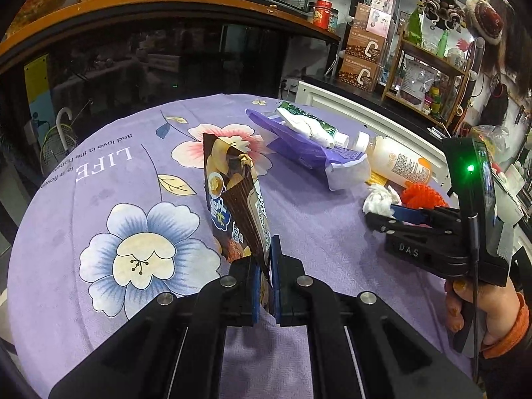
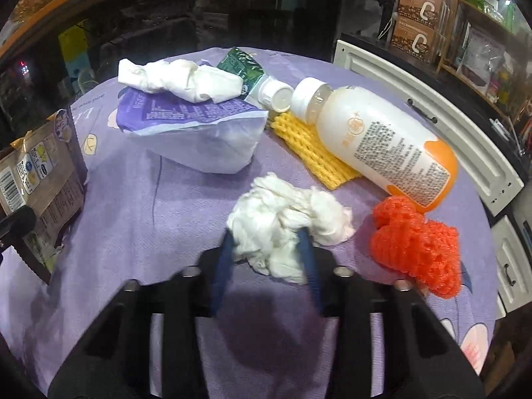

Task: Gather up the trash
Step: 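Close the right tool on the crumpled white tissue while the left tool holds the packet, then carry the packet and tissue in both tools over the black bin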

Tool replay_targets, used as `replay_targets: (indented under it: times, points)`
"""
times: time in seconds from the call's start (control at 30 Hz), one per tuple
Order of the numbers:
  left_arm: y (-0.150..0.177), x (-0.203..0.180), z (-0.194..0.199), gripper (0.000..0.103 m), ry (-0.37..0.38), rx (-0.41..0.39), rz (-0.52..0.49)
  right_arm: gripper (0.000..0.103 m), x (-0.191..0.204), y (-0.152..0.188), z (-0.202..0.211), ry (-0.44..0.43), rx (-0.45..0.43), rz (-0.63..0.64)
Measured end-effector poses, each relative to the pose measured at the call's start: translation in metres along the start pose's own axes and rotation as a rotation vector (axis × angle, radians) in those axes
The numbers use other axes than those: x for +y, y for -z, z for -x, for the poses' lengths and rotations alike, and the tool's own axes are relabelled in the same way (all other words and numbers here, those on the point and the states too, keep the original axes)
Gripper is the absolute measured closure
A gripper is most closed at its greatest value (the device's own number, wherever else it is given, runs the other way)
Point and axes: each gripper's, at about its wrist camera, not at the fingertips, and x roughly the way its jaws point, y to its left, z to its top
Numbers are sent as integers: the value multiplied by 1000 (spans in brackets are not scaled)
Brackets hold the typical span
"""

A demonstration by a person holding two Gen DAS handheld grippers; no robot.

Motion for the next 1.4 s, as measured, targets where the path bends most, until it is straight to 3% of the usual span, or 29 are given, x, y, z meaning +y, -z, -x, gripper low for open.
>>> replay_targets:
  times: [0.13,0.5,0.8,1.1,1.4]
  points:
    - [1,-1,3,97,0,-2,2,89,-8,4,13,-57,-27,-32]
    - [12,-18,31,97,42,-30,-20,90,-3,43,78,-168,-123,-24]
    - [31,-75,60,97,140,-55,-95,90,-25,92,137,-214,-194,-55]
    - [45,-158,73,97,256,-54,-200,90,-87,150,180,-139,-236,-149]
    - [57,-243,78,97,390,-40,-304,90,-159,210,217,-1,-272,-250]
